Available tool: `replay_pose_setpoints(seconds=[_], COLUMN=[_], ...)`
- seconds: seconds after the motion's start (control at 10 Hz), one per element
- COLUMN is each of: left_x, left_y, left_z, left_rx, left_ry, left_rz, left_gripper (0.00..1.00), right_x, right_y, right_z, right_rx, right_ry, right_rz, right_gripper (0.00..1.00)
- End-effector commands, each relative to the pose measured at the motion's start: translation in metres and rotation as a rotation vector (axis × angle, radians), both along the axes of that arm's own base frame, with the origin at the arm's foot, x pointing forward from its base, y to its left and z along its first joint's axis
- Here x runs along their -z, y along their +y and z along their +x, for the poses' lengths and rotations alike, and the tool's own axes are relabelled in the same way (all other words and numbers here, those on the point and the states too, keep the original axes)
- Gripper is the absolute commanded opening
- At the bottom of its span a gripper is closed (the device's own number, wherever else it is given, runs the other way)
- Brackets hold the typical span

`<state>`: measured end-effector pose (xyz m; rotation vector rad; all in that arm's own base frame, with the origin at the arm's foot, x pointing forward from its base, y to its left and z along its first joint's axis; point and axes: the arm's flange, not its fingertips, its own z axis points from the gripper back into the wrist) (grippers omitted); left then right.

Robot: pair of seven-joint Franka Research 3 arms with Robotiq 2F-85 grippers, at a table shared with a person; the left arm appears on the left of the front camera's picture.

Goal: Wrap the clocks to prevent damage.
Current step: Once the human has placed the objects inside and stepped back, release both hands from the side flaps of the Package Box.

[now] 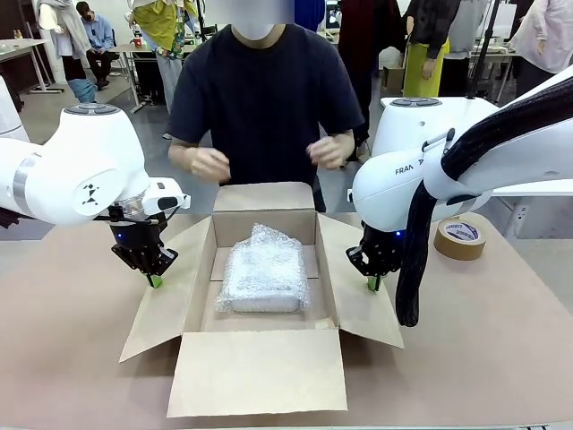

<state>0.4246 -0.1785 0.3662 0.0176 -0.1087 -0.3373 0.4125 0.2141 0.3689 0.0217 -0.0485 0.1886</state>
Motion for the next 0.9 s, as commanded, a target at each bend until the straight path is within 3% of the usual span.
replay_pose_setpoints(seconds=[0.0,0.3,0.4,0.5,0.7,0.8], left_x=[-0.002,0.0,-0.018,-0.039,-0.072,-0.097], left_y=[0.001,0.0,0.013,0.028,0.055,0.071], left_z=[-0.001,0.0,-0.01,-0.013,-0.038,-0.044], left_rx=[0.006,0.0,0.311,0.503,0.719,0.795], left_ry=[-0.002,0.0,-0.062,-0.055,-0.061,-0.06], left_rz=[0.01,0.0,-0.066,-0.053,0.056,0.13], left_gripper=[0.0,0.0,0.0,0.0,0.0,0.0], right_x=[0.0,0.0,-0.017,-0.043,-0.095,-0.124], right_y=[0.001,0.0,-0.01,-0.023,-0.051,-0.066], right_z=[0.0,0.0,-0.014,-0.023,-0.043,-0.051], right_rx=[0.016,0.0,-0.339,-0.478,-0.575,-0.601], right_ry=[-0.002,0.0,-0.11,-0.114,-0.146,-0.125], right_rz=[0.002,0.0,0.016,0.03,-0.073,-0.138], right_gripper=[0.01,0.01,0.01,0.01,0.01,0.01])
